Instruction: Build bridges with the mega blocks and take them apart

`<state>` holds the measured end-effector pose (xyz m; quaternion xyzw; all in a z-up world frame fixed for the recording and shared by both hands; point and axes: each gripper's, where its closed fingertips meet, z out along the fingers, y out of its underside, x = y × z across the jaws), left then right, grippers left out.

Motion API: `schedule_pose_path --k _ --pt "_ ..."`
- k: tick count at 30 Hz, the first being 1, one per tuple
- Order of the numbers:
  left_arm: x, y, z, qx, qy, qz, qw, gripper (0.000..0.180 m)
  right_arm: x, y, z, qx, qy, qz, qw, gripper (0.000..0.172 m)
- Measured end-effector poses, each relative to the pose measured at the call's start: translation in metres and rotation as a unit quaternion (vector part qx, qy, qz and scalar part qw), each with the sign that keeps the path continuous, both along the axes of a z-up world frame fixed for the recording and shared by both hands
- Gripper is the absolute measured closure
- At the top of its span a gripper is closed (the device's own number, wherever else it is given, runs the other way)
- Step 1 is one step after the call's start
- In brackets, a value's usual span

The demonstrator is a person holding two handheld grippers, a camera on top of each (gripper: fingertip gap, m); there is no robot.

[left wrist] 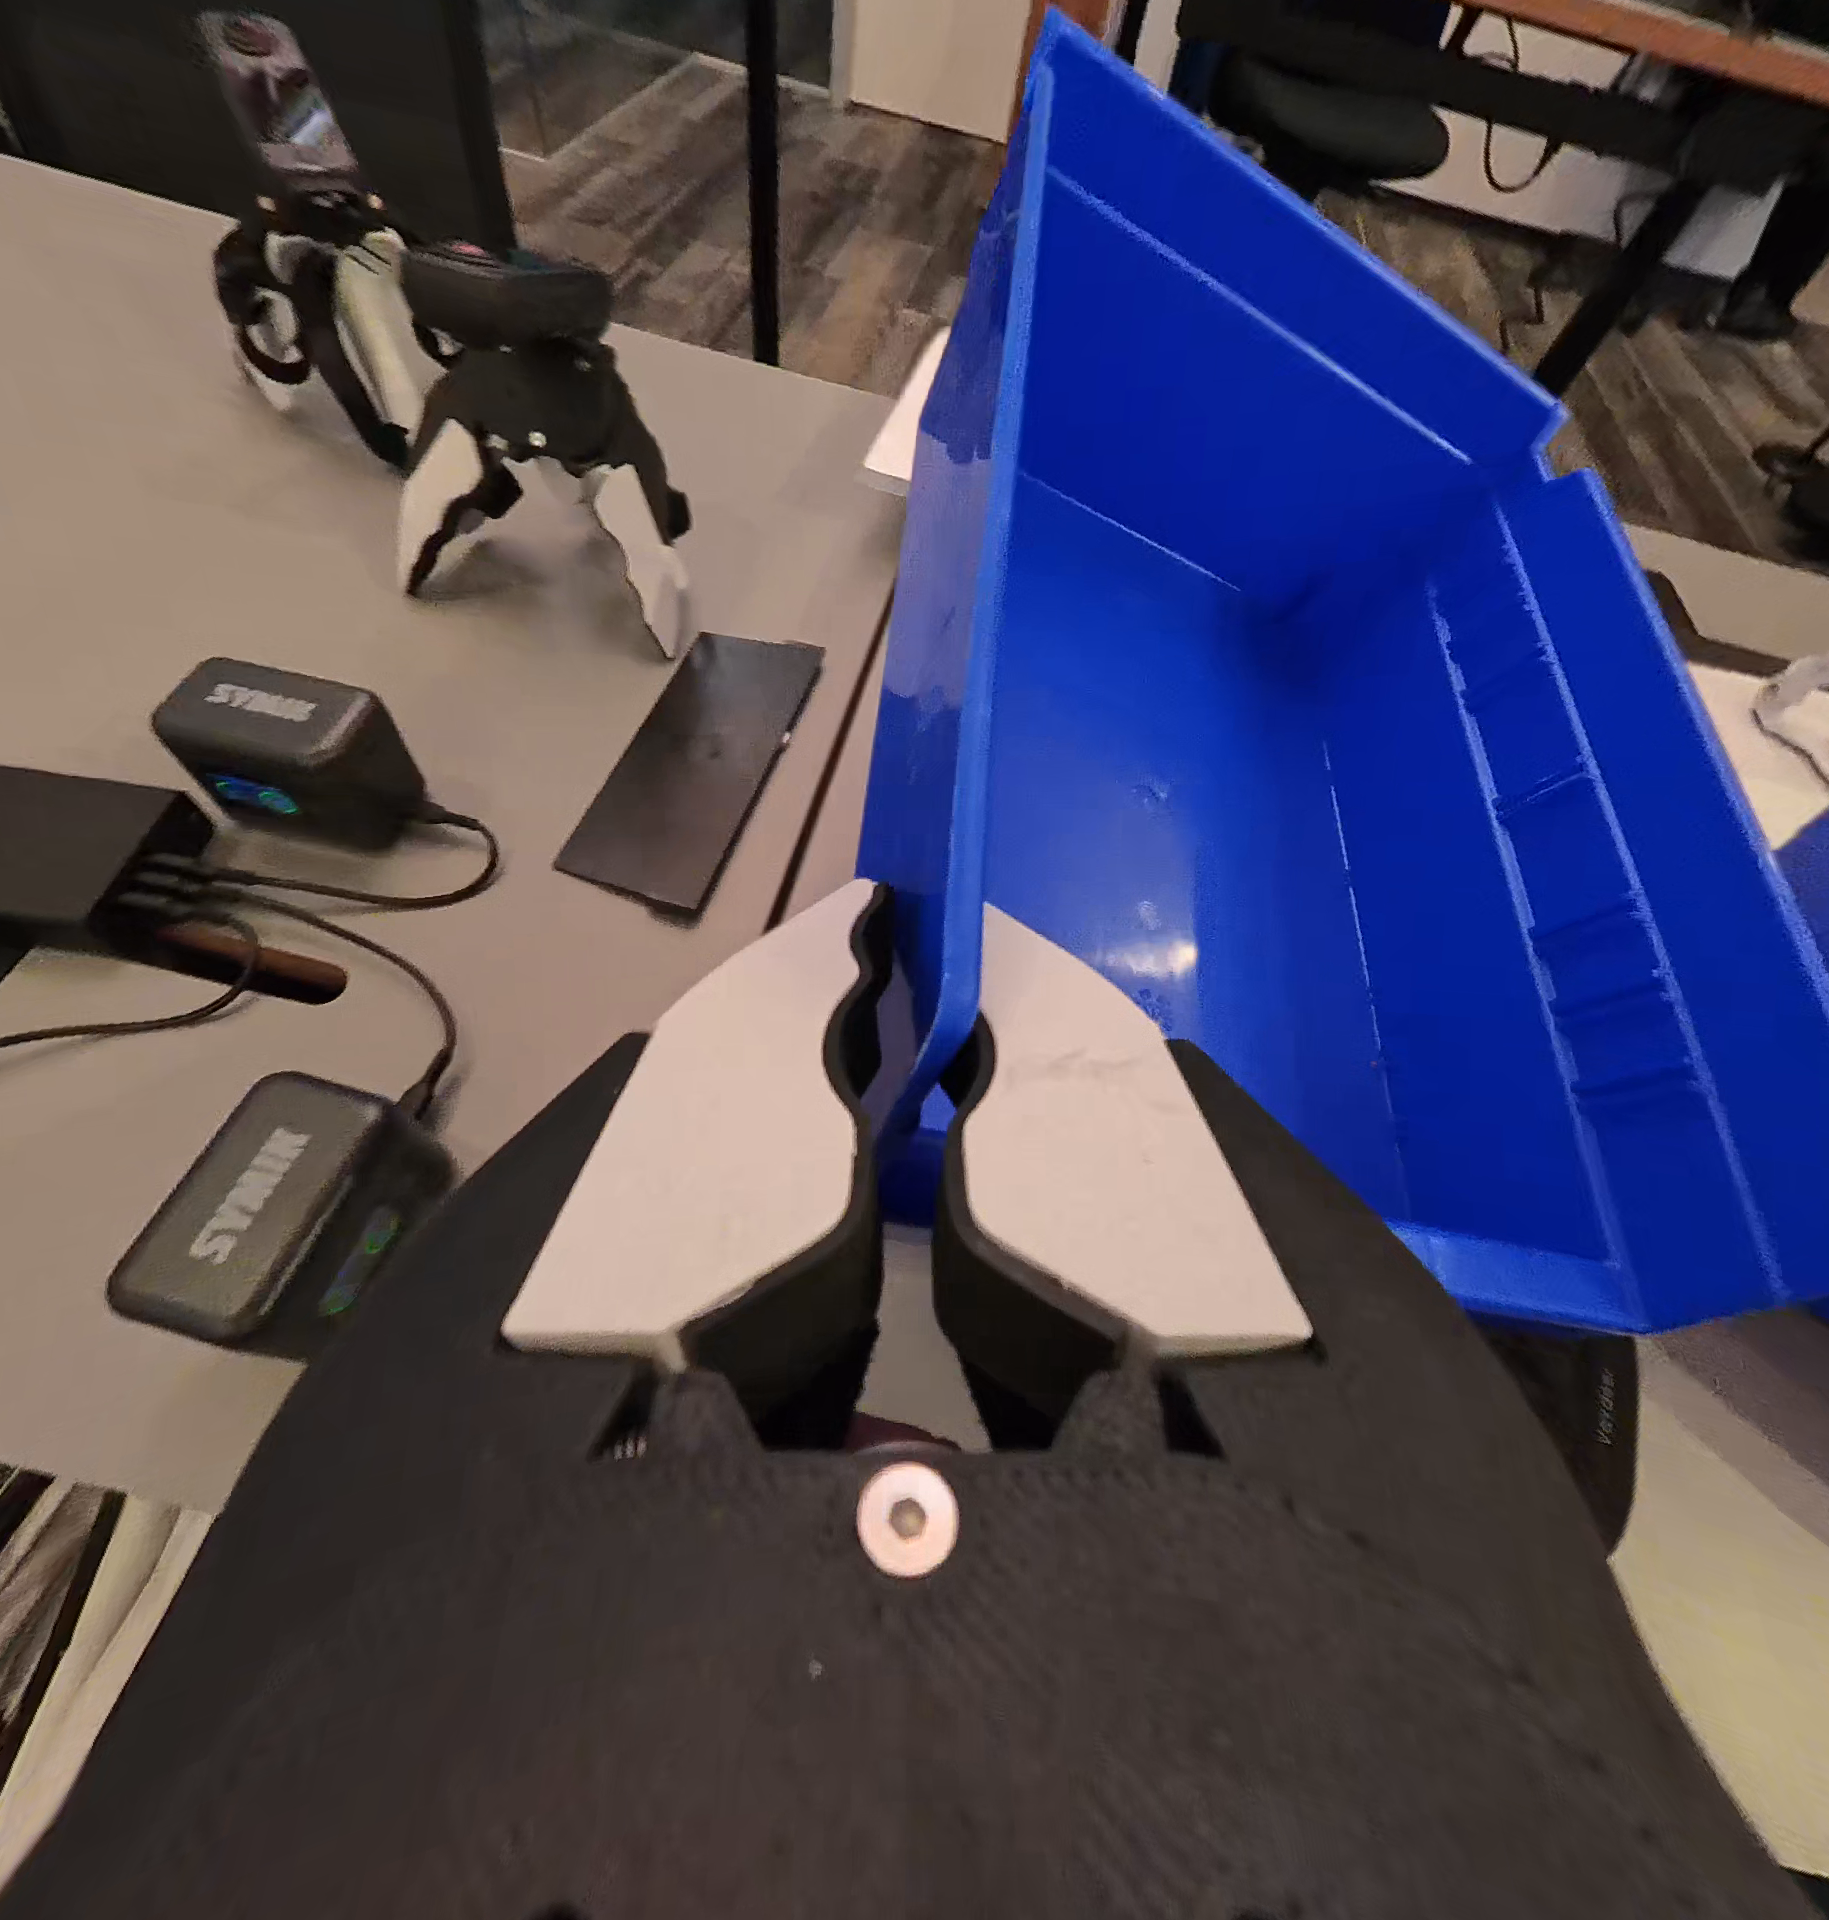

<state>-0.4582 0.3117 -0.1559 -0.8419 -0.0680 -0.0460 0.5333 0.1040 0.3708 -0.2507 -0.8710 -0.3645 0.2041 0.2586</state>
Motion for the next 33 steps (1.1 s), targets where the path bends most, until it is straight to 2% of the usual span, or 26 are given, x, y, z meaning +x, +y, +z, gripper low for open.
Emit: schedule_pose_path --k 6,7,8,11,13,16,18,21,23,25,29,33 --pt "-0.012 -0.006 0.009 0.012 0.014 0.008 1.000 0.175 -0.050 0.027 -0.009 0.024 0.018 0.006 1.000 0.165" --pt "-0.010 -0.004 0.008 0.012 0.013 0.005 1.000 0.175 -0.054 0.029 -0.007 0.030 0.019 0.010 0.999 0.154" --pt "-0.008 -0.003 0.007 0.012 0.010 0.001 1.000 0.175 -0.053 0.032 -0.002 0.037 0.022 0.007 0.999 0.136" --pt "-0.003 0.001 0.007 0.016 0.003 -0.009 1.000 0.175 -0.041 0.031 0.030 0.115 0.017 0.033 0.993 0.127" --pt "-0.003 0.002 0.009 0.021 0.003 -0.012 1.000 0.175 -0.041 0.007 0.052 0.182 -0.006 0.123 0.975 0.123" --pt "-0.005 0.003 0.013 0.027 0.001 -0.007 1.000 0.175 -0.059 -0.067 0.058 0.230 -0.033 0.326 0.916 0.133" --pt "-0.005 0.003 0.016 0.032 0.001 -0.004 0.999 0.175 -0.064 -0.101 0.040 0.239 -0.090 0.414 0.874 0.131" --pt "-0.005 0.001 0.021 0.037 0.001 -0.002 0.999 0.175 -0.062 -0.106 0.002 0.258 -0.196 0.476 0.817 0.126" --pt "-0.004 -0.002 0.026 0.041 0.004 0.001 0.999 0.175 -0.064 -0.106 -0.017 0.255 -0.225 0.506 0.793 0.128" --pt "-0.004 -0.006 0.032 0.046 0.009 0.003 0.999 0.175 -0.071 -0.105 -0.030 0.261 -0.236 0.525 0.775 0.139" --pt "-0.009 -0.013 0.042 0.058 0.012 0.013 0.998 0.175 -0.089 -0.100 -0.034 0.261 -0.229 0.528 0.775 0.140" --pt "-0.014 -0.017 0.049 0.071 0.008 0.022 0.997 0.175 -0.121 -0.078 -0.034 0.258 -0.225 0.506 0.791 0.141"
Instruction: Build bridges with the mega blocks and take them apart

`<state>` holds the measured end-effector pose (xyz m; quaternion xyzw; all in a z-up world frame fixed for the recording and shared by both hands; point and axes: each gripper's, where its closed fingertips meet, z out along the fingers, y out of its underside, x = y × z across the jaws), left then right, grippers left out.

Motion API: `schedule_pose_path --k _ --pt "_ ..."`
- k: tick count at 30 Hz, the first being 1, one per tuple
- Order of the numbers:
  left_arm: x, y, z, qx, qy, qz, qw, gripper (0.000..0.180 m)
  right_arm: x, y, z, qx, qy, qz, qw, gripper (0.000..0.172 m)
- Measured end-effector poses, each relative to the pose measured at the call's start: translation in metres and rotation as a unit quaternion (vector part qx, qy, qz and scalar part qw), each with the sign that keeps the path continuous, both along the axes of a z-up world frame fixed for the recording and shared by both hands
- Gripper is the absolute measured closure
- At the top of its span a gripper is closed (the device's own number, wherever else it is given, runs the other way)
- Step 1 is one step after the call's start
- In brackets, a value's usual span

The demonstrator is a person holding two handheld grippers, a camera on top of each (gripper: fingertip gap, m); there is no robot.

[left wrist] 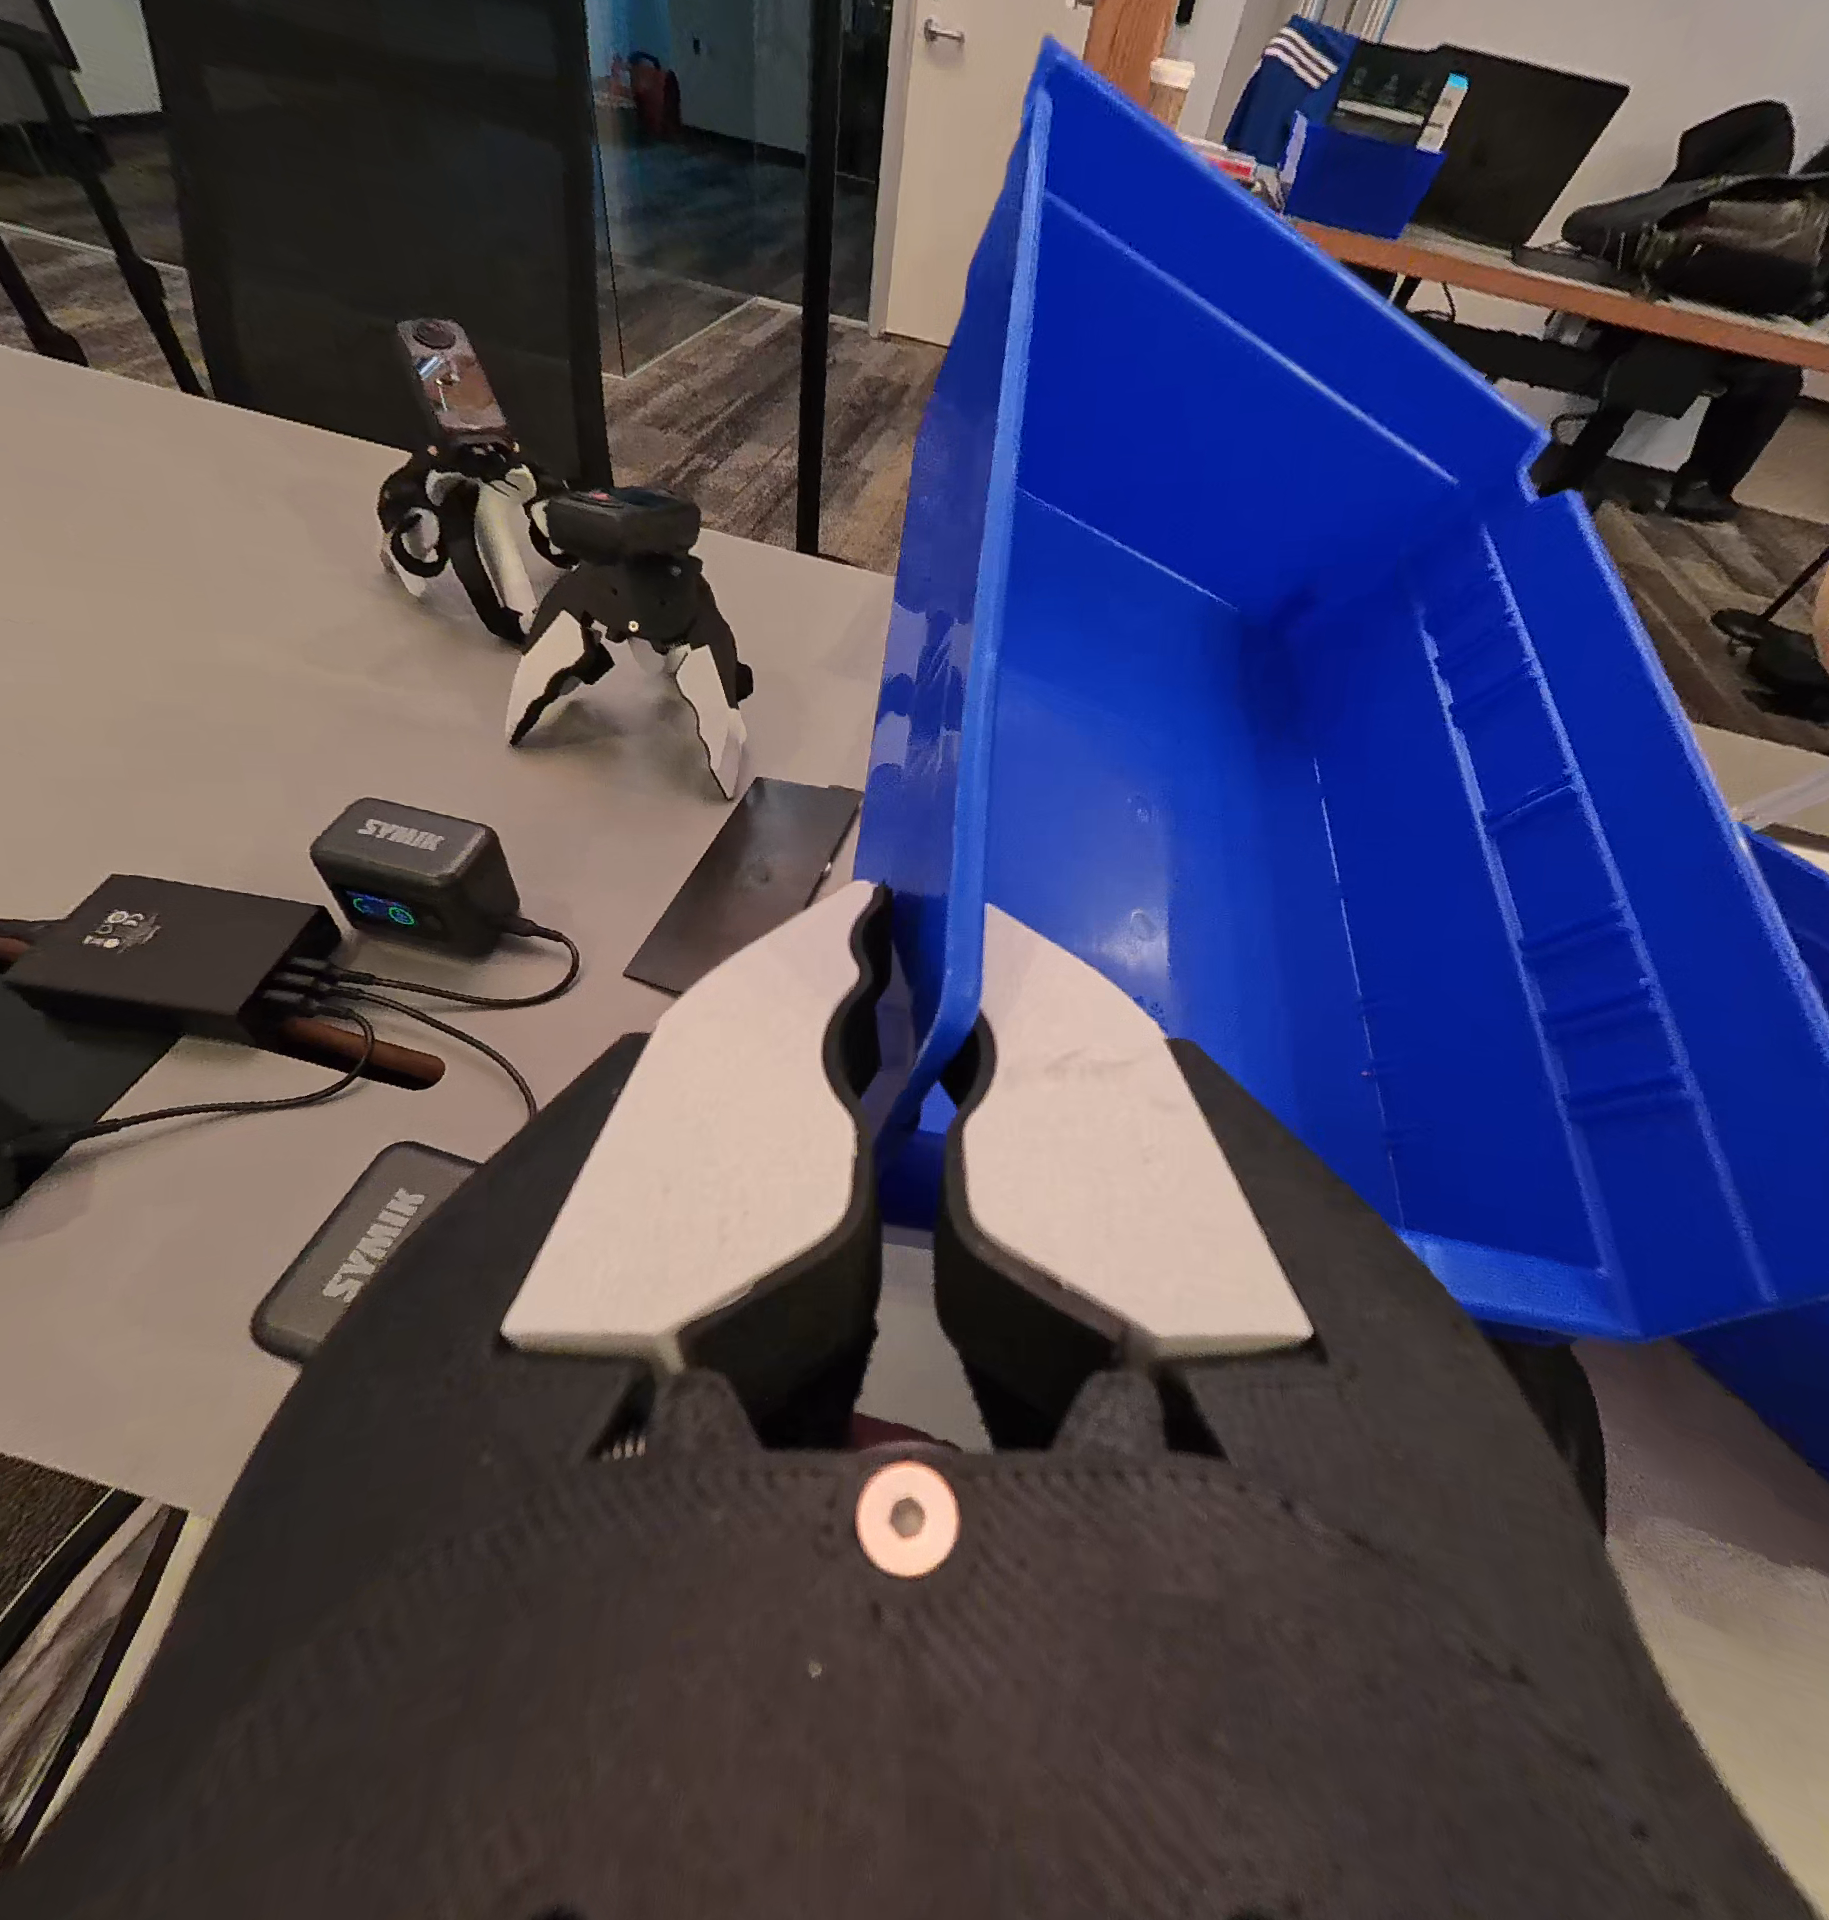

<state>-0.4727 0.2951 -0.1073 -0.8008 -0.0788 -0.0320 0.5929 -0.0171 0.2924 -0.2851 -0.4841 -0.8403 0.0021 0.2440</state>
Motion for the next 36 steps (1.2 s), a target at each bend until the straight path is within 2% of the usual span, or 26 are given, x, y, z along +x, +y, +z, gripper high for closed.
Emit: schedule_pose_path --k 6,12,18,22,24,26,28,30,31,33,36 --pt "-0.004 -0.003 0.005 0.006 -0.003 0.003 1.000 0.175 -0.074 0.066 0.000 -0.003 0.012 -0.114 0.993 0.142" --pt "-0.010 -0.004 0.008 0.016 -0.009 0.009 1.000 0.174 -0.156 0.131 -0.001 -0.017 0.038 -0.250 0.967 0.144" --pt "-0.011 0.000 0.007 0.031 -0.028 0.005 0.999 0.174 -0.203 0.175 -0.001 -0.009 0.042 -0.298 0.954 0.144" --pt "-0.008 0.004 0.009 0.032 -0.026 -0.003 0.999 0.174 -0.207 0.182 -0.001 -0.009 0.038 -0.298 0.954 0.143" --pt "-0.003 0.006 0.014 0.038 -0.019 -0.007 0.999 0.174 -0.204 0.175 0.006 0.007 0.044 -0.285 0.957 0.118" --pt "0.002 0.005 0.024 0.051 -0.015 -0.012 0.999 0.175 -0.194 0.154 0.023 -0.001 0.060 -0.278 0.959 0.112" --pt "0.013 0.005 0.039 0.075 -0.015 -0.023 0.997 0.174 -0.186 0.121 0.058 -0.050 0.142 -0.268 0.952 0.112" --pt "0.033 0.008 0.057 0.103 -0.011 -0.041 0.994 0.174 -0.167 0.091 0.102 -0.113 0.247 -0.269 0.924 0.113" --pt "0.047 0.010 0.067 0.114 -0.006 -0.052 0.992 0.175 -0.155 0.078 0.129 -0.155 0.312 -0.268 0.898 0.111" --pt "0.086 0.018 0.087 0.139 0.007 -0.083 0.987 0.174 -0.120 0.057 0.184 -0.222 0.436 -0.261 0.832 0.092" --pt "0.169 0.032 0.110 0.172 0.018 -0.147 0.974 0.174 -0.056 0.026 0.243 -0.297 0.560 -0.242 0.734 0.078"
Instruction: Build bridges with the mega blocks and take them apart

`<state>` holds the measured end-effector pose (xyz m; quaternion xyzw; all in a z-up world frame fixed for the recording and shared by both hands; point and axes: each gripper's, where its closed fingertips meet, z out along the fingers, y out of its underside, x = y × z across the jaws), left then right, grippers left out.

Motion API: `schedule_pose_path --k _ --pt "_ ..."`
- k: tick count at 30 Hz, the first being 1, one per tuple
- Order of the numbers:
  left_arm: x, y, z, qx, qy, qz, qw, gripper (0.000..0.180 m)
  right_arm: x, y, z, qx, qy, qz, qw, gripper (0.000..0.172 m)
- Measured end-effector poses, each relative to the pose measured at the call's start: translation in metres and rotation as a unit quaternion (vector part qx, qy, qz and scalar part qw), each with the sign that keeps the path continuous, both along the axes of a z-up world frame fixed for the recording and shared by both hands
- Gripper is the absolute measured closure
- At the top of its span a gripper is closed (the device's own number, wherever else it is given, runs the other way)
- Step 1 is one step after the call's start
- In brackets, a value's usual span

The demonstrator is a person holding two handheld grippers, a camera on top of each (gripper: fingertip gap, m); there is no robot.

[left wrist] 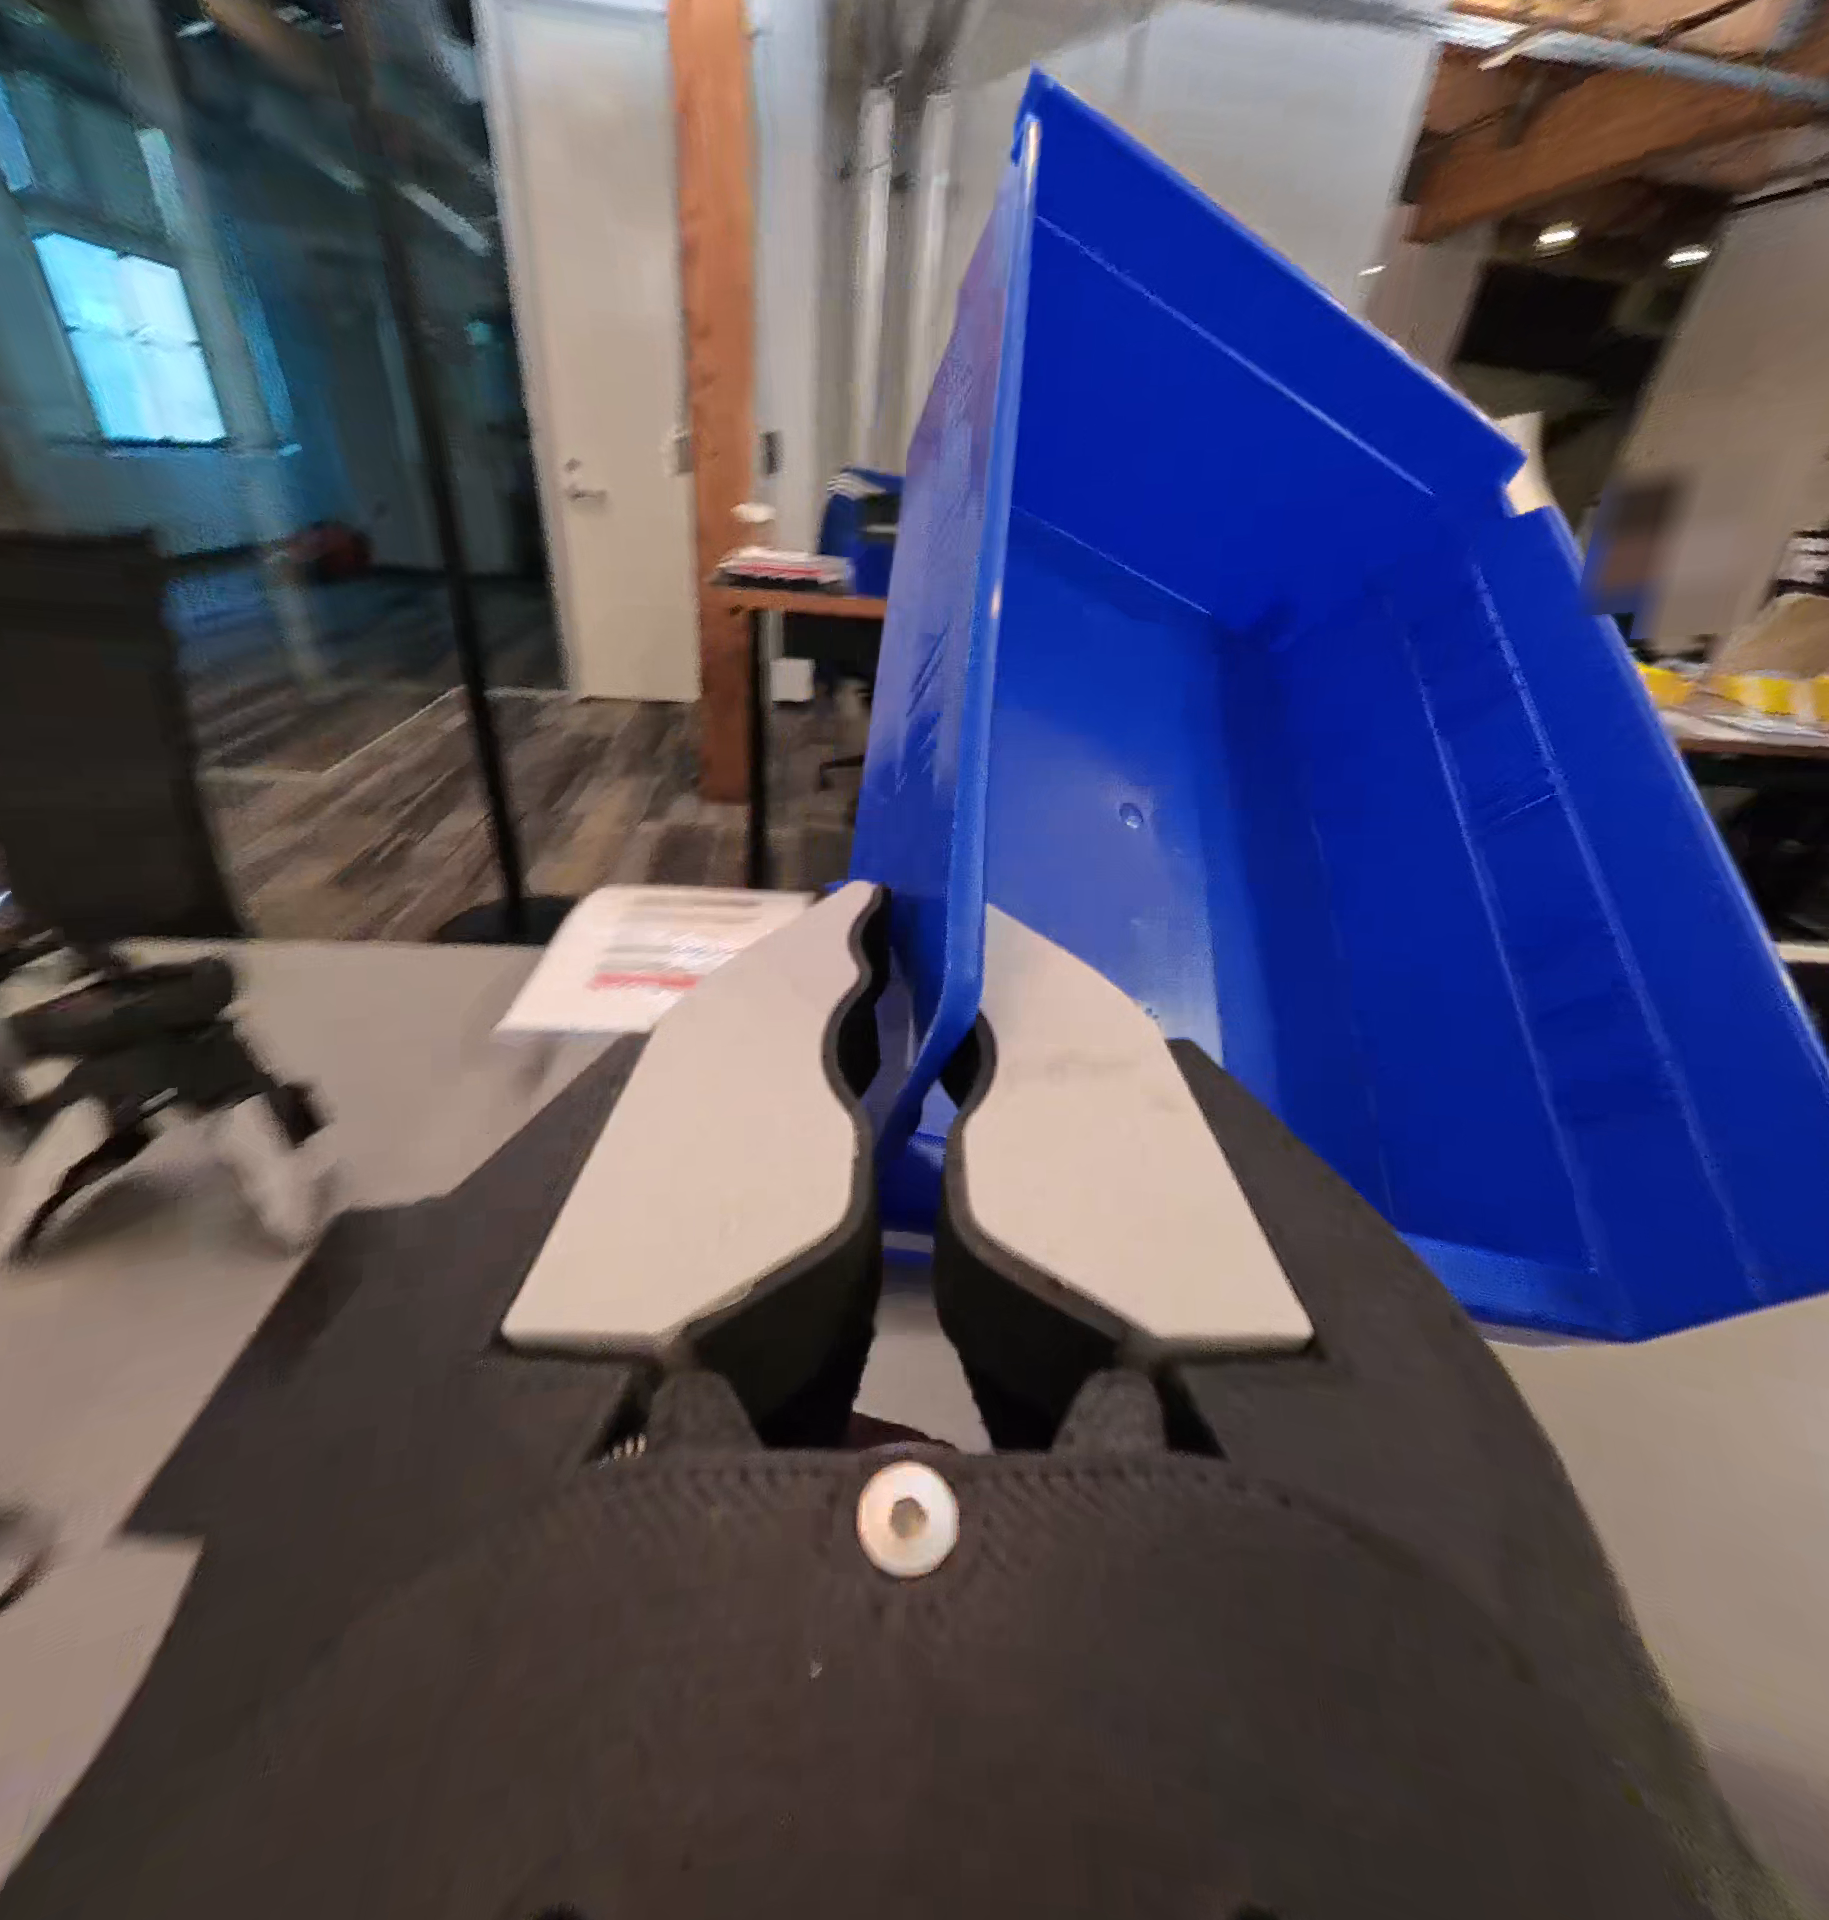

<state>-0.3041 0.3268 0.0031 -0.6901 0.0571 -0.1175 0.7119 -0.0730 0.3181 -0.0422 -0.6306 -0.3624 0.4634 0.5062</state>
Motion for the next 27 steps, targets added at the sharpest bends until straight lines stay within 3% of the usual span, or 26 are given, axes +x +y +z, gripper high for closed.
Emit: schedule_pose_path --k 4,6,9,13,16,19,22,27 --pt "0.146 0.013 0.010 0.036 0.032 -0.092 0.995 0.174 0.099 -0.017 0.024 -0.010 0.079 -0.079 0.994 0.074" --pt "0.222 0.015 0.005 0.047 0.032 -0.128 0.990 0.175 0.156 -0.017 0.019 0.006 0.064 -0.162 0.985 0.062" --pt "0.324 0.022 -0.007 0.054 0.009 -0.195 0.979 0.173 0.253 -0.022 0.014 0.013 0.067 -0.258 0.964 0.071" --pt "0.450 0.031 -0.033 0.037 -0.004 -0.280 0.959 0.169 0.366 -0.020 -0.015 -0.008 0.019 -0.364 0.931 0.072" --pt "0.532 0.036 -0.070 -0.011 -0.012 -0.340 0.940 0.164 0.444 -0.014 -0.041 -0.043 -0.008 -0.425 0.904 0.074" --pt "0.597 0.038 -0.125 -0.082 -0.004 -0.380 0.921 0.159 0.505 0.001 -0.071 -0.097 -0.035 -0.454 0.885 0.069" --pt "0.634 0.044 -0.177 -0.155 -0.002 -0.380 0.912 0.157 0.544 0.026 -0.116 -0.165 -0.092 -0.442 0.877 0.074" --pt "0.652 0.061 -0.219 -0.231 -0.041 -0.360 0.903 0.148 0.568 0.080 -0.184 -0.238 -0.166 -0.385 0.876 0.089"
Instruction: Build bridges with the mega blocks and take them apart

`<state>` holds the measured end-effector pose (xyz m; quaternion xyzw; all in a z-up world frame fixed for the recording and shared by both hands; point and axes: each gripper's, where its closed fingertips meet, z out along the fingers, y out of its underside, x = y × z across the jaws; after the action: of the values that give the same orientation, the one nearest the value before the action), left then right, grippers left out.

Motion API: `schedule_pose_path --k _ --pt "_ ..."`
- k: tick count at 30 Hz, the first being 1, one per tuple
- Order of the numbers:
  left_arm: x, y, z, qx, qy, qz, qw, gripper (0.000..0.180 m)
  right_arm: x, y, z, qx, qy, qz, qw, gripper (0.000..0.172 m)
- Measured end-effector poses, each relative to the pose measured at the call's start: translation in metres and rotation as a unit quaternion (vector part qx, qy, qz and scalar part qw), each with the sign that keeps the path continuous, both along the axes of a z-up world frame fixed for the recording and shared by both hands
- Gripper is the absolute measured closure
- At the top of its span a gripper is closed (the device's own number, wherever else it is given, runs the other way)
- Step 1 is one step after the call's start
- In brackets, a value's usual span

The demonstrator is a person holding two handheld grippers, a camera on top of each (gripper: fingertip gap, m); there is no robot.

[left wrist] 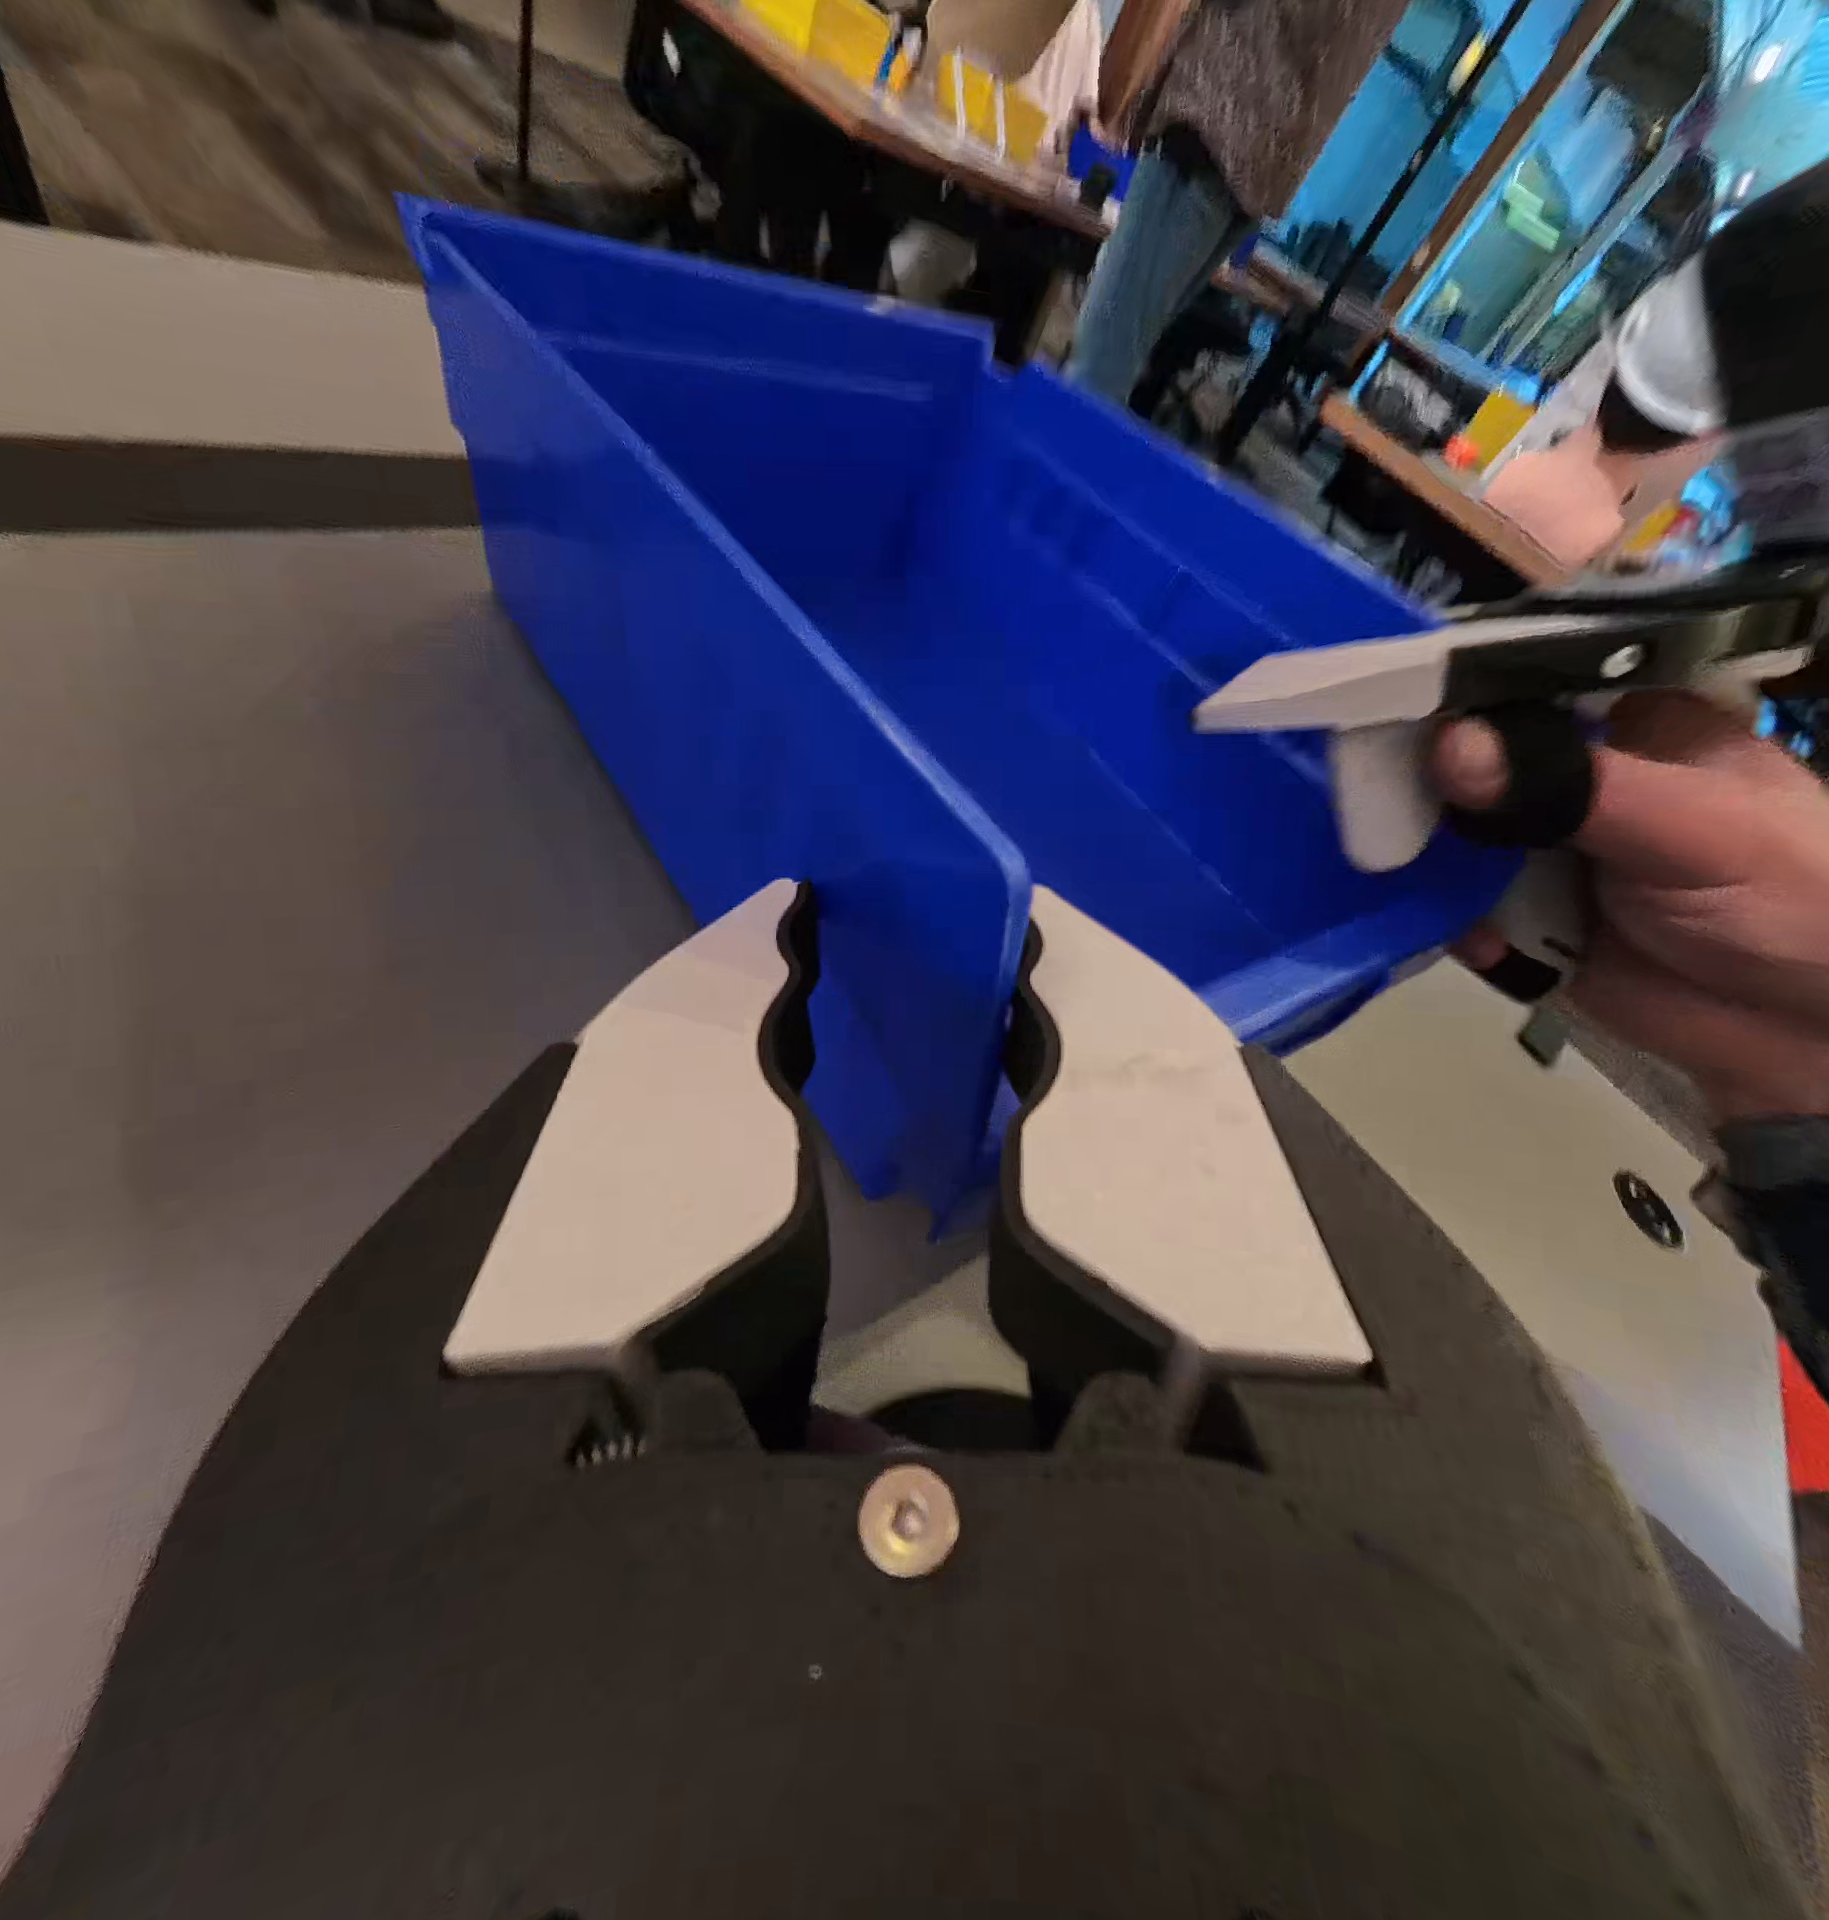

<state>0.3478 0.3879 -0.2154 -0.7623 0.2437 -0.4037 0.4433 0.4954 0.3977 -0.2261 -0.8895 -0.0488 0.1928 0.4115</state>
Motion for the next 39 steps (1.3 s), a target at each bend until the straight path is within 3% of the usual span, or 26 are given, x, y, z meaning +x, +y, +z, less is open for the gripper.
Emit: schedule_pose_path --k 7,12,15,19,24,26,28,30,31,36,37,39 --pt "0.008 0.046 -0.015 -0.030 -0.019 0.025 0.999 0.139 0.011 0.075 -0.025 -0.003 -0.005 0.029 1.000 0.100" --pt "0.016 0.059 -0.022 -0.059 -0.043 0.007 0.997 0.132 0.020 0.096 -0.031 -0.009 -0.022 0.043 0.999 0.103" --pt "0.013 0.044 -0.017 -0.082 -0.064 -0.044 0.994 0.113 0.034 0.092 -0.018 0.015 -0.033 0.025 0.999 0.089" --pt "-0.022 0.013 0.005 -0.038 -0.071 -0.066 0.995 0.110 0.045 0.066 0.028 0.099 -0.118 -0.006 0.988 0.084" --pt "-0.093 -0.029 0.053 0.095 -0.021 -0.082 0.992 0.102 -0.055 0.013 0.096 0.223 -0.158 0.081 0.959 0.109" --pt "-0.128 -0.035 0.079 0.140 -0.014 -0.087 0.986 0.114 -0.112 -0.004 0.111 0.259 -0.144 0.125 0.947 0.137" --pt "-0.172 -0.034 0.108 0.179 -0.026 -0.077 0.980 0.138 -0.169 -0.018 0.123 0.296 -0.114 0.175 0.932 0.172" --pt "-0.222 -0.031 0.137 0.221 -0.050 -0.050 0.973 0.172 -0.218 -0.023 0.125 0.304 -0.087 0.217 0.924 0.171" --pt "-0.246 -0.028 0.151 0.244 -0.057 -0.036 0.967 0.180 -0.239 -0.021 0.120 0.294 -0.088 0.236 0.922 0.171" --pt "-0.371 0.013 0.176 0.279 0.002 0.072 0.958 0.180 -0.308 0.006 0.104 0.275 -0.054 0.276 0.919 0.167" --pt "-0.394 0.027 0.173 0.281 0.037 0.098 0.954 0.160 -0.318 0.011 0.095 0.262 -0.049 0.286 0.920 0.167" --pt "-0.430 0.054 0.163 0.265 0.087 0.111 0.954 0.139 -0.334 0.021 0.075 0.243 -0.053 0.297 0.922 0.165"
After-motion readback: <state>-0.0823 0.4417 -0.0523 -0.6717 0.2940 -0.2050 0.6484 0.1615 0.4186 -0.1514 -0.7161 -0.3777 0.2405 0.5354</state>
